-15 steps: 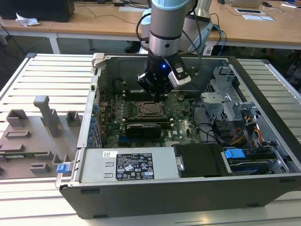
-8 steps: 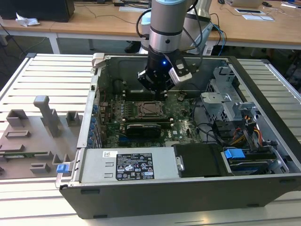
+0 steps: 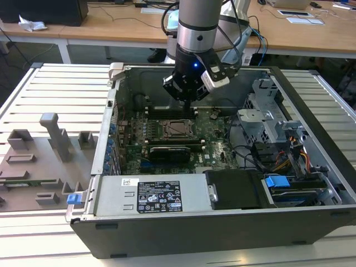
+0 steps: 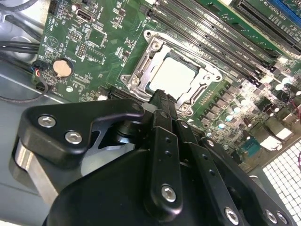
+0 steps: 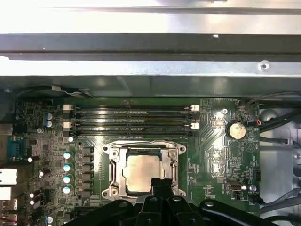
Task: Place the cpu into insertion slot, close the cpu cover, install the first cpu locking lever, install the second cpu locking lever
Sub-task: 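Install the first cpu locking lever, then install the second cpu locking lever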
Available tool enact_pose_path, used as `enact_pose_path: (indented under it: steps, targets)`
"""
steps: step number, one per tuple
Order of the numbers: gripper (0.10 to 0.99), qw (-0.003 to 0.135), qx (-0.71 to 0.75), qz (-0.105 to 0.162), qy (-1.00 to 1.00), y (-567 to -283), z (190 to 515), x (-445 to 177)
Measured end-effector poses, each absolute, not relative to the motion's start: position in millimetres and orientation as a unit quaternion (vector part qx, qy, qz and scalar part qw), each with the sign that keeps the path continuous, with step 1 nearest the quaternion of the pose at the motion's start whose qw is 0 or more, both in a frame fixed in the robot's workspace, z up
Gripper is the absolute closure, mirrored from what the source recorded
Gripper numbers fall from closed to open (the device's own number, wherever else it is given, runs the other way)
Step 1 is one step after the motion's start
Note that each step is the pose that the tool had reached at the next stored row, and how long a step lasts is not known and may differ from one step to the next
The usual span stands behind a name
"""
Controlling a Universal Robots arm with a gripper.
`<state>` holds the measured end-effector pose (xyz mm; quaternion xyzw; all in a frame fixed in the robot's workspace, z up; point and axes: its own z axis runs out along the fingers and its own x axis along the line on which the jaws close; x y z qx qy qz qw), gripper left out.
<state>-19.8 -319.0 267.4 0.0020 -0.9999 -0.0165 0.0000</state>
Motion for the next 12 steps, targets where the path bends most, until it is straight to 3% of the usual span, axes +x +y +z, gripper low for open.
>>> enact_pose_path:
  steps: [12]
  targets:
    - [0.980, 0.000, 0.002, -0.016, -1.000, -319.0, 268.0, -19.8]
